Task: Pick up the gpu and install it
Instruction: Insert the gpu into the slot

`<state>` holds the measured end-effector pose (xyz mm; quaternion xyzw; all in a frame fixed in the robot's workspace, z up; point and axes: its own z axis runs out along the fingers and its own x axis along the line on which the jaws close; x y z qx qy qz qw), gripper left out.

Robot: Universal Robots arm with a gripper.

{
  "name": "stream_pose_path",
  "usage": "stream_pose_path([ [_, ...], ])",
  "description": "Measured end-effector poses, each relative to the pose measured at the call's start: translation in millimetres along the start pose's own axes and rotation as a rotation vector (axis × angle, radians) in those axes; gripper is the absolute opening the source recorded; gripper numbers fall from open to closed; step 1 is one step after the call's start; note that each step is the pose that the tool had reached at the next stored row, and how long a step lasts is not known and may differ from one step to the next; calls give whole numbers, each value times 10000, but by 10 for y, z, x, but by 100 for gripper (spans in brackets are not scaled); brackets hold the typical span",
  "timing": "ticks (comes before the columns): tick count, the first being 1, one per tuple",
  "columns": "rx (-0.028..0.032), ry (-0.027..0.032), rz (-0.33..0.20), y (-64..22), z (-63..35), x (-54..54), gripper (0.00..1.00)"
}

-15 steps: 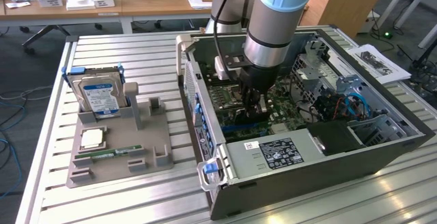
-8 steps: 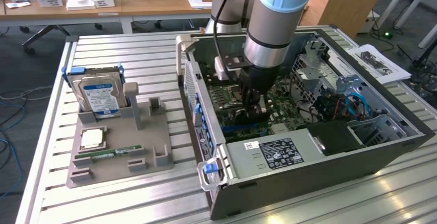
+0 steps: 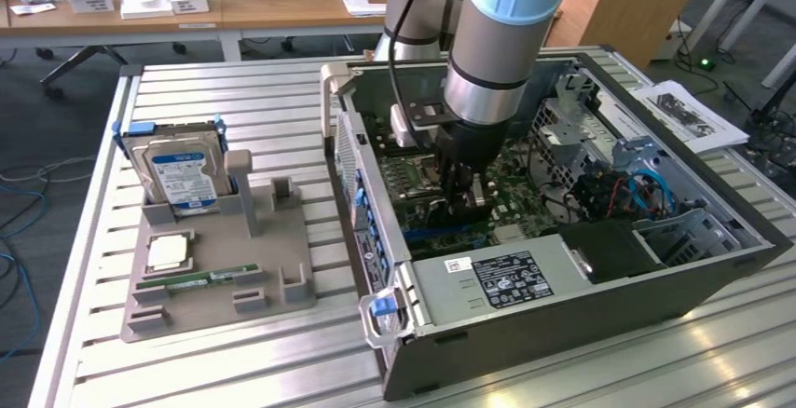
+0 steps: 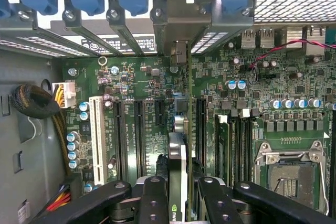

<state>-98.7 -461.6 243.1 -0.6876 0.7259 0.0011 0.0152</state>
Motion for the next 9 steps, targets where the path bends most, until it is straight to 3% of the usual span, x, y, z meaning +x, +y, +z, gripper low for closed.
stream_pose_path([
  [9,-1,2,0,0,-1,0,27],
])
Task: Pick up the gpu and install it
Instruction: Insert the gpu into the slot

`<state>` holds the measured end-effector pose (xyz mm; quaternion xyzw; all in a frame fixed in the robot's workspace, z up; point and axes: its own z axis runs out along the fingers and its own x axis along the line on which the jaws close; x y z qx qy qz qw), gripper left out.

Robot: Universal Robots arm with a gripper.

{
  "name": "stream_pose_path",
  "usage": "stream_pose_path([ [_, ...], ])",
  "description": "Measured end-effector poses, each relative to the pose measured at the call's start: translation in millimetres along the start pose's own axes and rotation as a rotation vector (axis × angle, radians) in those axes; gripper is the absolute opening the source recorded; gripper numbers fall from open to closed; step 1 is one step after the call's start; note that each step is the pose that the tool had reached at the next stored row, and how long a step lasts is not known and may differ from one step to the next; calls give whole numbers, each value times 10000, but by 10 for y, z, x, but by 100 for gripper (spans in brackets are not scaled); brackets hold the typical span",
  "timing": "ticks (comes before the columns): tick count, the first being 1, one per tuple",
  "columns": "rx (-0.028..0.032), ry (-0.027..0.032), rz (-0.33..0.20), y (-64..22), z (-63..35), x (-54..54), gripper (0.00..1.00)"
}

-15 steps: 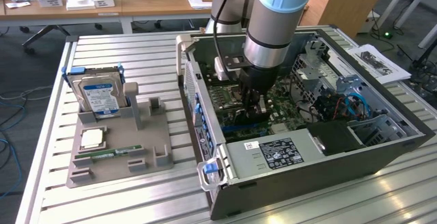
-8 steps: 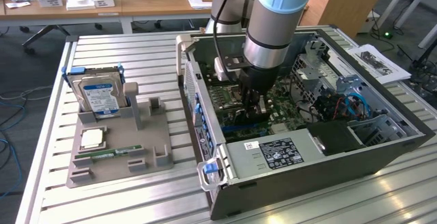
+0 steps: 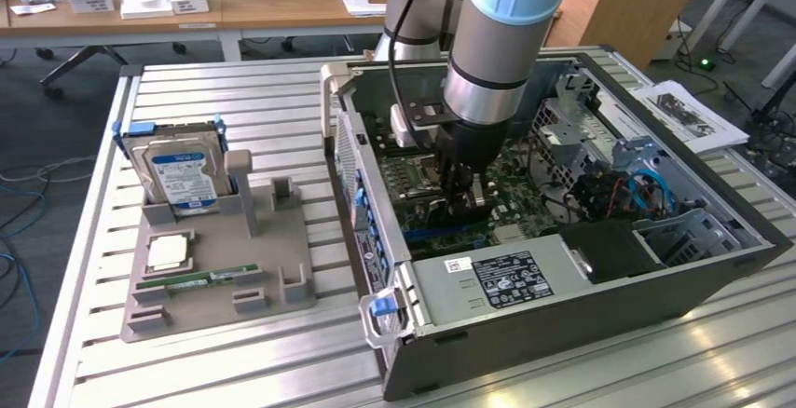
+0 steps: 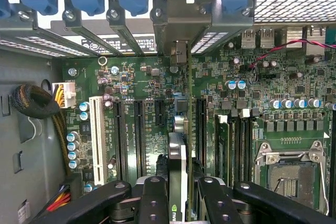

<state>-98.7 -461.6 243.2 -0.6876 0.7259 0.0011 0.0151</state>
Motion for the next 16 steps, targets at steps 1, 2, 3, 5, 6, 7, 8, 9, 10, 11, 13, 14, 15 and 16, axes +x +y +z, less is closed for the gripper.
stream_pose_path([
  [1,1,0,0,0,0,0,27],
  [2,0,0,0,0,0,0,27],
  [3,0,0,0,0,0,0,27],
  [5,0,0,0,0,0,0,27],
  [6,0,0,0,0,0,0,27],
  [7,1,0,0,0,0,0,27],
  [8,0,0,-1,0,0,0,27],
  [9,0,0,0,0,0,0,27],
  [10,0,1,0,0,0,0,27],
  [11,0,0,0,0,0,0,27],
  [13,0,0,-1,0,0,0,27],
  [14,0,0,1,0,0,2,27],
  [15,0,-1,1,0,0,5,27],
  [16,0,-3,1,0,0,8,27],
])
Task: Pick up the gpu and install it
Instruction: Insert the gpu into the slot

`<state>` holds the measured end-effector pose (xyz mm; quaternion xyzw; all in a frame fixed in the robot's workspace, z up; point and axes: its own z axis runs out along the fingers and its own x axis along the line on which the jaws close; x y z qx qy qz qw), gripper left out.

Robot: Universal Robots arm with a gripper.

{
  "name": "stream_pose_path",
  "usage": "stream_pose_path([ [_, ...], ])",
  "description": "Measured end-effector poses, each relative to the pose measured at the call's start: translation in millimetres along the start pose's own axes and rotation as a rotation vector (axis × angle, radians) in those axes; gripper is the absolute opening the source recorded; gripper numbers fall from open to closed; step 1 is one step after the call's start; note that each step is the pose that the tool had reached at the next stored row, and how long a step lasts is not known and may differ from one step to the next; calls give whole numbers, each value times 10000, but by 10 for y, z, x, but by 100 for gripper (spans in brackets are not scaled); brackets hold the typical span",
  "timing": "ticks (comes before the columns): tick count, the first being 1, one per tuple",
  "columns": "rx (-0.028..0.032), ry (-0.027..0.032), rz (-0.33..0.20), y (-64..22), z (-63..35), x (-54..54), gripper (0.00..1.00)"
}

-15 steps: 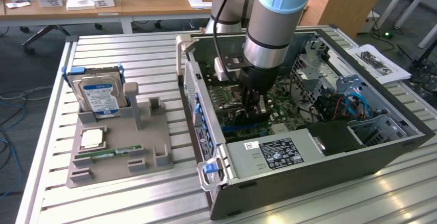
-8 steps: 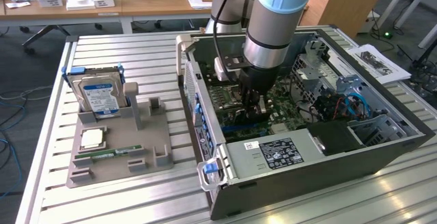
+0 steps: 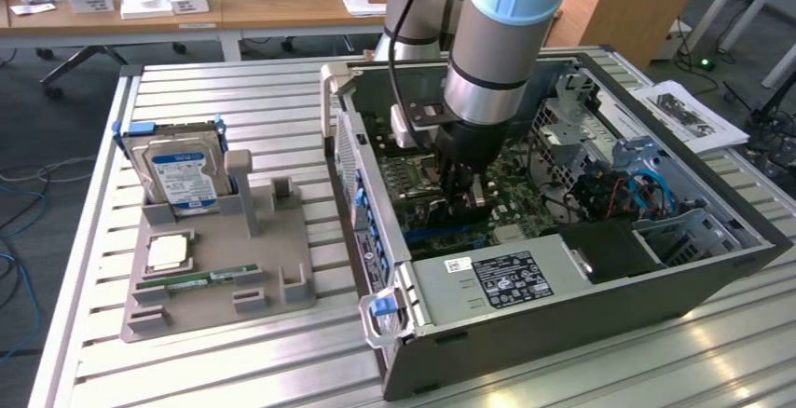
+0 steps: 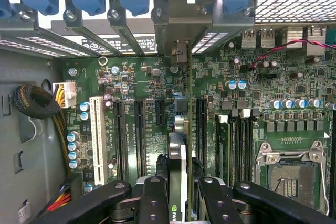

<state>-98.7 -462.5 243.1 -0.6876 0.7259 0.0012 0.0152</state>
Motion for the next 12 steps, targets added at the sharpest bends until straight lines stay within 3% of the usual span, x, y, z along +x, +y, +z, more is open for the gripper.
stream_pose_path([
  [12,0,-2,-1,0,10,2,27],
])
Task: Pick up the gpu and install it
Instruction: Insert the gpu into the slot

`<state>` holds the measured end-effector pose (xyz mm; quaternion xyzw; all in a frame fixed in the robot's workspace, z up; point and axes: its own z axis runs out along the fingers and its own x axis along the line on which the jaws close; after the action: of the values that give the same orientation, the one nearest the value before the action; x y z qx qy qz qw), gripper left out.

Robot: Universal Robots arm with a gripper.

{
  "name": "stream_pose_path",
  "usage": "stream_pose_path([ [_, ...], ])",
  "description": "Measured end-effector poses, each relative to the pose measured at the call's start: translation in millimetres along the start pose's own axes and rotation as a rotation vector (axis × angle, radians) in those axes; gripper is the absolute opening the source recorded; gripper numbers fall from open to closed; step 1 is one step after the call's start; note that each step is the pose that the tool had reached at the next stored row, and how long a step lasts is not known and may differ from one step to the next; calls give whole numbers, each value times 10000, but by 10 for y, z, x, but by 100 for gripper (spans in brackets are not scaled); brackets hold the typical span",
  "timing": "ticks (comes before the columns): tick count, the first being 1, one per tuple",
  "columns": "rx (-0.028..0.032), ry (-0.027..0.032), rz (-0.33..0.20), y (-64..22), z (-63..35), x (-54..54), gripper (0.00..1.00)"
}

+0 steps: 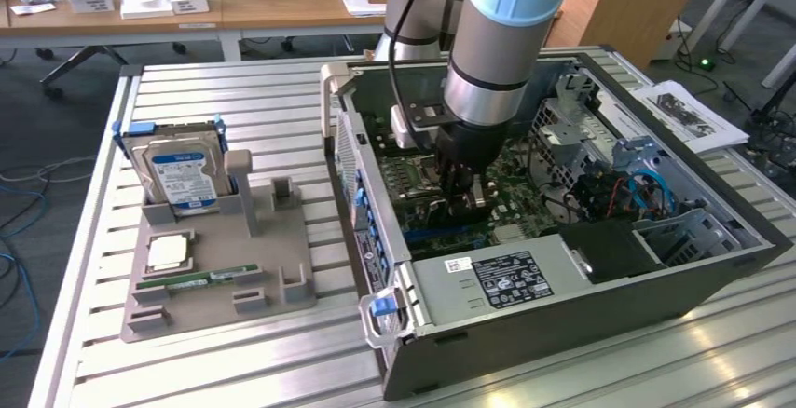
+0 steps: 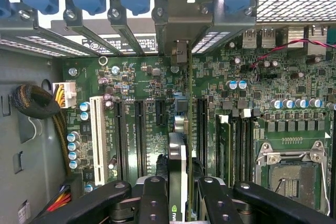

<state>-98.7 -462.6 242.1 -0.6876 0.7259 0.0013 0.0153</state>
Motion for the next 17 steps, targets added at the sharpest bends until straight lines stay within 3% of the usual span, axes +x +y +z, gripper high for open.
stream_pose_path([
  [17,6,-12,1,-1,-17,-2,27],
])
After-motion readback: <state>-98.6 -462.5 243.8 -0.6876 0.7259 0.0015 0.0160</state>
